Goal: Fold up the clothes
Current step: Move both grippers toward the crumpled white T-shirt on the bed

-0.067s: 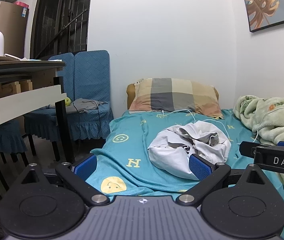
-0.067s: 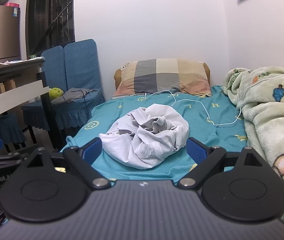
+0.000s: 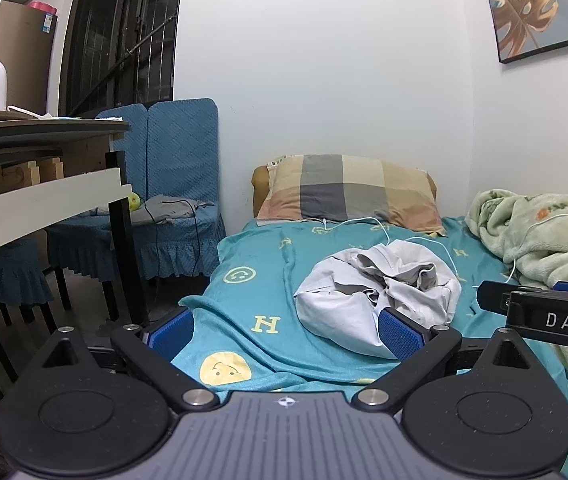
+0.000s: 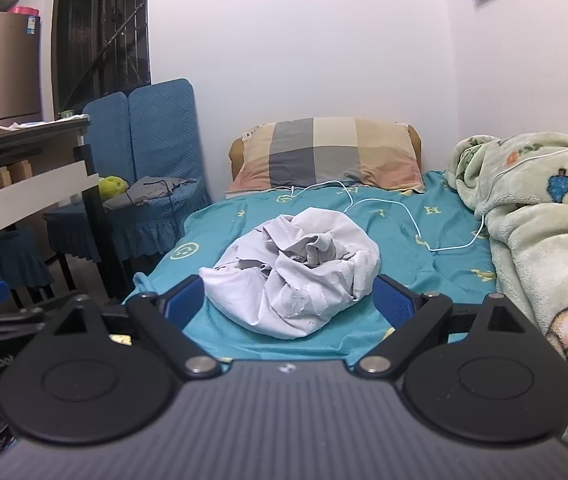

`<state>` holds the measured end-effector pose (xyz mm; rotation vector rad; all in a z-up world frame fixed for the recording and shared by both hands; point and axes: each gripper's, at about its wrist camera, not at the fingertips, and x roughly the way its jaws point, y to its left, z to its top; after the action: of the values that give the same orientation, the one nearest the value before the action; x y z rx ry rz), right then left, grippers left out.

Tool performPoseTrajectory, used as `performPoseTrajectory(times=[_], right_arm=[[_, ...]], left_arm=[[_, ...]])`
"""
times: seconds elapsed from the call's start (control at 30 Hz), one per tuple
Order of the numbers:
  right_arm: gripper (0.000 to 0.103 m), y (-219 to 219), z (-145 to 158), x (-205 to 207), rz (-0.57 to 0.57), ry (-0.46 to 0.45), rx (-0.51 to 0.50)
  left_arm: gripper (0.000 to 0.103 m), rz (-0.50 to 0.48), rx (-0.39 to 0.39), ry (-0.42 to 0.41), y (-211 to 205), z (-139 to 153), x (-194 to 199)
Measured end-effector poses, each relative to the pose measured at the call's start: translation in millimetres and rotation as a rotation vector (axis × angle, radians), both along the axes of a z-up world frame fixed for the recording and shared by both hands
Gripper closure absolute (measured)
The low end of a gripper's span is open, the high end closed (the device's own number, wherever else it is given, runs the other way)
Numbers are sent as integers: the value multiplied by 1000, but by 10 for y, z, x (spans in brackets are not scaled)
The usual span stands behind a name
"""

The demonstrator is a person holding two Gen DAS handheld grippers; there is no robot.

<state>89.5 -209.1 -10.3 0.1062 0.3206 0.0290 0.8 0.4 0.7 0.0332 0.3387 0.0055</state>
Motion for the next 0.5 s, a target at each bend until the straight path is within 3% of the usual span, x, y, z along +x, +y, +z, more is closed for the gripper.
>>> performPoseTrajectory(times=[0.5], right_arm=[[10, 1, 8, 17, -12, -15, 11]], left_arm=[[2, -3, -27, -2, 45, -43, 61]])
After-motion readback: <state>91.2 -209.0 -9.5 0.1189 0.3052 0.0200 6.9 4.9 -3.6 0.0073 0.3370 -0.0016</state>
